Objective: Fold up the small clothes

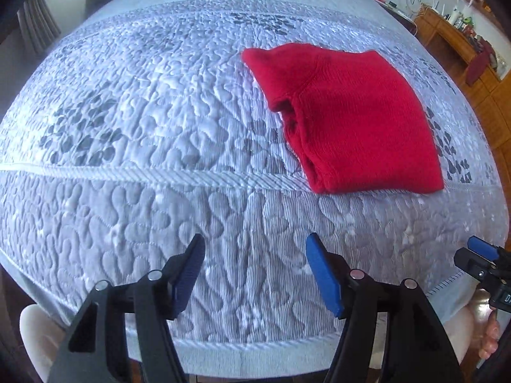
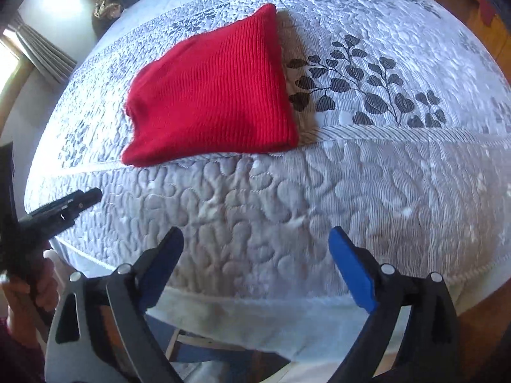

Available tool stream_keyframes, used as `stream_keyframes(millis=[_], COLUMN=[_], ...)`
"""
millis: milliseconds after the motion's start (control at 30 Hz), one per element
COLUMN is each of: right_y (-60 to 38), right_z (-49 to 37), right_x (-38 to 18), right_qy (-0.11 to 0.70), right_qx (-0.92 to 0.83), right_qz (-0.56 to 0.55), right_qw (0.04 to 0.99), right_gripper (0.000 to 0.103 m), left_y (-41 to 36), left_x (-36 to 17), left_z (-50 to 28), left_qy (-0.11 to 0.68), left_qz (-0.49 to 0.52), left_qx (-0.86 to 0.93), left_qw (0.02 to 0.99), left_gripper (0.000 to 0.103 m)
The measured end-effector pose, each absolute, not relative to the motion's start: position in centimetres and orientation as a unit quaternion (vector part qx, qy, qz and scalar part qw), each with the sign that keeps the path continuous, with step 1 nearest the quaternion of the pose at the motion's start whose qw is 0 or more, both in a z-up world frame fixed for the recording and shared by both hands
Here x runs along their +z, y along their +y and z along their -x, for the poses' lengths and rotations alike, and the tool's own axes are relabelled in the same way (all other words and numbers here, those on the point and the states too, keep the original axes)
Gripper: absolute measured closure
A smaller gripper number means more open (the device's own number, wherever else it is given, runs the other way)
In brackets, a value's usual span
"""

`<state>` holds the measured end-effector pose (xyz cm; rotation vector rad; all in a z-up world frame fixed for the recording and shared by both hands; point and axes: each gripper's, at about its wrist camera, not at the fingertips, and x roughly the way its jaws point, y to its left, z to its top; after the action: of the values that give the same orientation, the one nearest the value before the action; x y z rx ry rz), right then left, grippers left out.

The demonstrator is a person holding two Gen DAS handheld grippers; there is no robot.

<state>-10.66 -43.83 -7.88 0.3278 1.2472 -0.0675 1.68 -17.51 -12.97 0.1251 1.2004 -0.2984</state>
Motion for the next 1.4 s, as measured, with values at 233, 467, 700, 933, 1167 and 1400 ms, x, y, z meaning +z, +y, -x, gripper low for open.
stream_keyframes(millis=[233, 467, 700, 933, 1167, 1400], right_y=[-42.8, -41.9, -41.1, -40.5, -40.7, -40.1], right_z=[10.9, 11.5, 11.9, 12.3, 12.1, 11.6], right_x=[-5.6, -3.9, -2.3, -0.4, 0.2, -0.3], right_qy=[0.577, 0.575, 0.571, 0.559, 0.555, 0.560], right_qx=[-0.056, -0.058, -0.048, -0.039, -0.049, -0.045], right_qz=[-0.122, -0.115, -0.112, -0.106, -0.093, -0.091], right_qw=[0.806, 0.808, 0.812, 0.822, 0.825, 0.822], right_gripper=[0.008, 0.008, 0.008, 0.008, 0.008, 0.008], left_y=[-17.0, -17.1, -17.1, -16.9, -16.5, -16.4], left_x=[-9.6, -7.1, -5.8, -5.5, -5.0, -4.4], left_z=[-0.2, 1.4, 2.5, 2.8, 2.9, 3.0], left_qy=[0.541, 0.528, 0.518, 0.515, 0.508, 0.500], left_qz=[-0.057, -0.065, -0.078, -0.085, -0.083, -0.082], left_qx=[-0.141, -0.139, -0.126, -0.118, -0.109, -0.108], left_qw=[0.827, 0.835, 0.843, 0.845, 0.851, 0.855], left_gripper=[0.033, 0.031, 0.029, 0.029, 0.029, 0.029])
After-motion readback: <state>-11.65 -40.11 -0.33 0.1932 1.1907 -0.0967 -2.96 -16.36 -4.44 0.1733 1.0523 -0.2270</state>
